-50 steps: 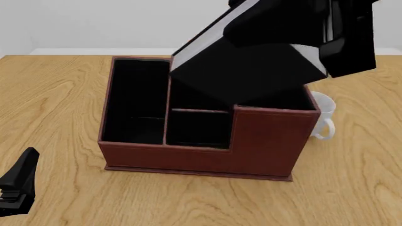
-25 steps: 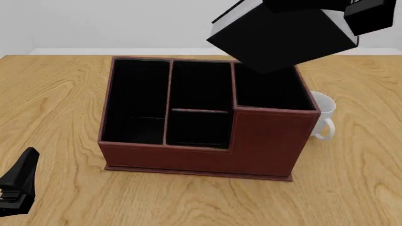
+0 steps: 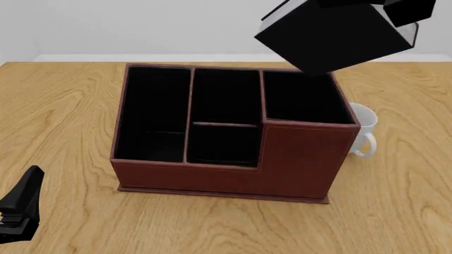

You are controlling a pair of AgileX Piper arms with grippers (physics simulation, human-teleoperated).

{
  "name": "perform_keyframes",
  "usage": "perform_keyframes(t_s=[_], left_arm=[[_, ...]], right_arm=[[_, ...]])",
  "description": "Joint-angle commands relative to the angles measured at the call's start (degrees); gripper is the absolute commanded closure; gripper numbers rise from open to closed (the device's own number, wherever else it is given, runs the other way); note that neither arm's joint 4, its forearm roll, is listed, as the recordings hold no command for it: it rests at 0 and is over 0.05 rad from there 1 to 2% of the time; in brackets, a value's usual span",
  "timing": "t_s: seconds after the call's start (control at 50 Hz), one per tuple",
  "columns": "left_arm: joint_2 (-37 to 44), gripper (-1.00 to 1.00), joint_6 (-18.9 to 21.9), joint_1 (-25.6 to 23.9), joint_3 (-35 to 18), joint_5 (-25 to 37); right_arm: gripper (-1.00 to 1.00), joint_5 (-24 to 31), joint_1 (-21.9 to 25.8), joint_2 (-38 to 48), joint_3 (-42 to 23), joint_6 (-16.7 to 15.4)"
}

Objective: Pick up the book and place it in the right compartment of the caddy.

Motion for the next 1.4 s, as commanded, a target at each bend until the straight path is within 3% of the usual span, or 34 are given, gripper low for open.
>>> perform_keyframes(t_s=[0.02,0.34,0.66,0.7,0.72,1.18,1.4], left_arm=[[0.0,-1.0,0.0,0.0,0.0,0.0],[0.0,-1.0,0.0,0.0,0.0,0.0],[0.0,-1.0,0.0,0.0,0.0,0.0],[0.0,-1.0,0.0,0.0,0.0,0.0],[0.0,-1.0,0.0,0.0,0.0,0.0],[0.0,-1.0,0.0,0.0,0.0,0.0],[0.0,-1.0,0.0,0.0,0.0,0.0]], right_arm=[[1.0,0.0,-2.69,-0.33,0.0,1.63],[1.0,0.0,-4.63,0.42,0.05,2.67],[1.0,0.0,-4.25,1.88,0.87,5.82],[1.0,0.0,-5.3,1.99,1.23,4.86],[1.0,0.0,-4.06,1.96,1.02,6.26],[1.0,0.0,-7.35,3.4,2.47,7.53],[1.0,0.0,-7.83,3.53,1.83,9.82]])
